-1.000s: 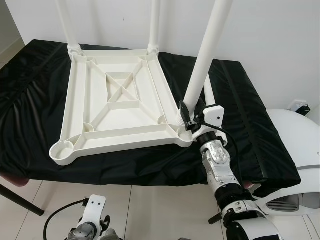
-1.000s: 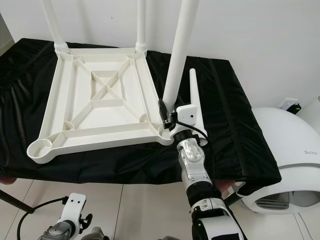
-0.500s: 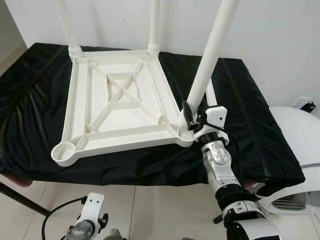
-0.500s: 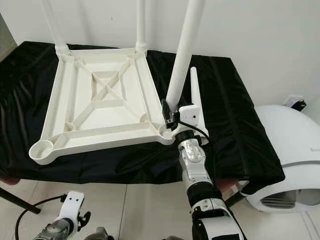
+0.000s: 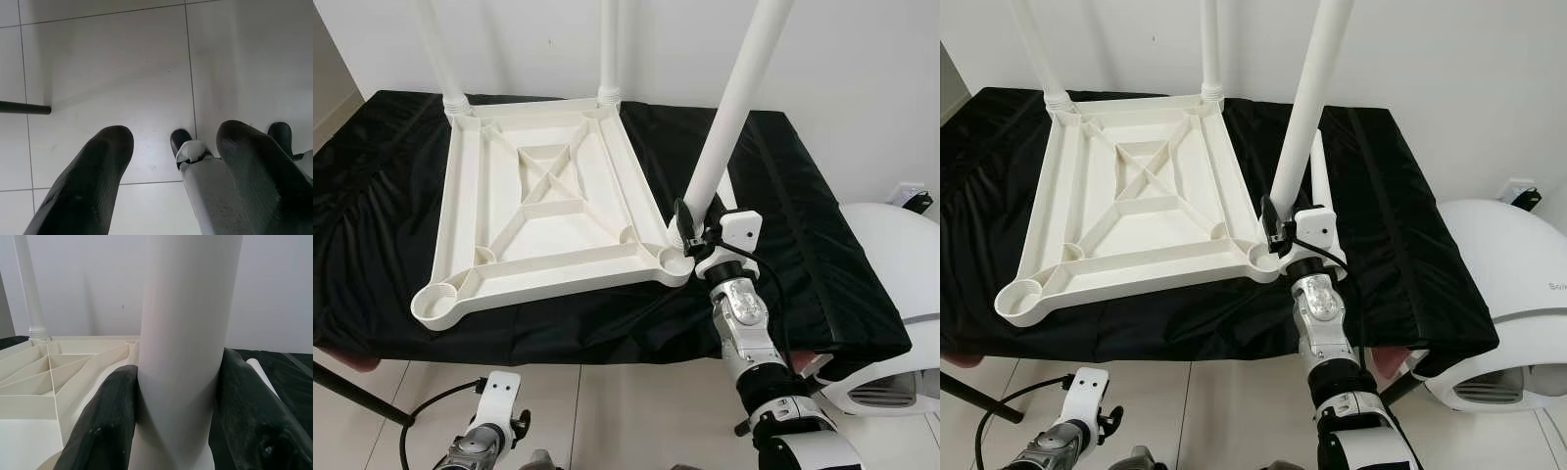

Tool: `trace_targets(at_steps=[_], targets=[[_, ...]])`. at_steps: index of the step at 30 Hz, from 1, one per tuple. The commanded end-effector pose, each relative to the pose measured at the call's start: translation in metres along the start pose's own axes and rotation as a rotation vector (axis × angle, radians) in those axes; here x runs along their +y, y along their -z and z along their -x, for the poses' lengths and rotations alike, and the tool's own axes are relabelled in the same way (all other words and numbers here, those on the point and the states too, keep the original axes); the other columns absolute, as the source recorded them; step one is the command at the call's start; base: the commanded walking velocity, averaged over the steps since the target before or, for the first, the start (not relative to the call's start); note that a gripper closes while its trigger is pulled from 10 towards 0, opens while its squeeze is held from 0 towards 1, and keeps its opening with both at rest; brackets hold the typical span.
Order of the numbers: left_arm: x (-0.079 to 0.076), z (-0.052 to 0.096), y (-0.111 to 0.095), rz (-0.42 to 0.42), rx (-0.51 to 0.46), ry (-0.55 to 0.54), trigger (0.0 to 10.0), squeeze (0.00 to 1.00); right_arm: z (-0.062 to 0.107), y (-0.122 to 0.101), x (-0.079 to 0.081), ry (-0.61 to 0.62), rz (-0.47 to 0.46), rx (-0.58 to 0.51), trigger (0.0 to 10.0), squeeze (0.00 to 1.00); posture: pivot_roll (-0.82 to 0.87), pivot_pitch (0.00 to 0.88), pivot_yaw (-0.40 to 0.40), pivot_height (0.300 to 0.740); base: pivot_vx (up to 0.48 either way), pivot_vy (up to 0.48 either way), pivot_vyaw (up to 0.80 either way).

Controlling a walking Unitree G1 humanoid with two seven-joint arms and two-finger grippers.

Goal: Building children table

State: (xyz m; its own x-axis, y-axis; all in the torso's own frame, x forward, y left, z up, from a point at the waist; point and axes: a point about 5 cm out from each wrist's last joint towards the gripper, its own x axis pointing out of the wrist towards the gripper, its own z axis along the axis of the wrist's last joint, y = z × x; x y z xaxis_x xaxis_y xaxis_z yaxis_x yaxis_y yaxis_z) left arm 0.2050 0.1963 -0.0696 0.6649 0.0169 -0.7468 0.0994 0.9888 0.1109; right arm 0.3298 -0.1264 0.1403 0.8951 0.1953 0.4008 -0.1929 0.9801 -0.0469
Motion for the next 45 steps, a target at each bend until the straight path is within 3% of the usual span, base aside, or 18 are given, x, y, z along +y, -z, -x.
trace_targets(at_steps=[1, 34, 37, 45], targets=[[-0.0036, 0.0016, 0.0075, 0.025, 0.026, 0.054, 10.0, 0.00, 0.0025, 0.0004, 0.0009, 0.001, -0.003, -0.005, 10.0, 0.00, -0.01, 0.000, 0.008, 0.740, 0.000, 0.000, 0.00], [-0.0054, 0.0027, 0.0114, 0.056, 0.026, 0.053, 10.0, 0.00, 0.0026, 0.0025, 0.0048, -0.002, -0.005, 0.013, 10.0, 0.00, 0.01, 0.000, 0.000, 0.740, 0.000, 0.000, 0.00], [-0.0049, 0.0026, 0.0111, 0.061, 0.024, 0.050, 10.0, 0.00, 0.0029, 0.0038, 0.0027, 0.042, 0.003, 0.038, 10.0, 0.00, 0.01, 0.000, 0.000, 0.740, 0.000, 0.000, 0.00], [-0.0036, 0.0025, 0.0106, 0.064, 0.023, 0.046, 10.0, 0.00, 0.0084, 0.0033, 0.0103, 0.019, -0.014, 0.103, 10.0, 0.00, 0.01, 0.000, 0.003, 0.740, 0.000, 0.000, 0.00]])
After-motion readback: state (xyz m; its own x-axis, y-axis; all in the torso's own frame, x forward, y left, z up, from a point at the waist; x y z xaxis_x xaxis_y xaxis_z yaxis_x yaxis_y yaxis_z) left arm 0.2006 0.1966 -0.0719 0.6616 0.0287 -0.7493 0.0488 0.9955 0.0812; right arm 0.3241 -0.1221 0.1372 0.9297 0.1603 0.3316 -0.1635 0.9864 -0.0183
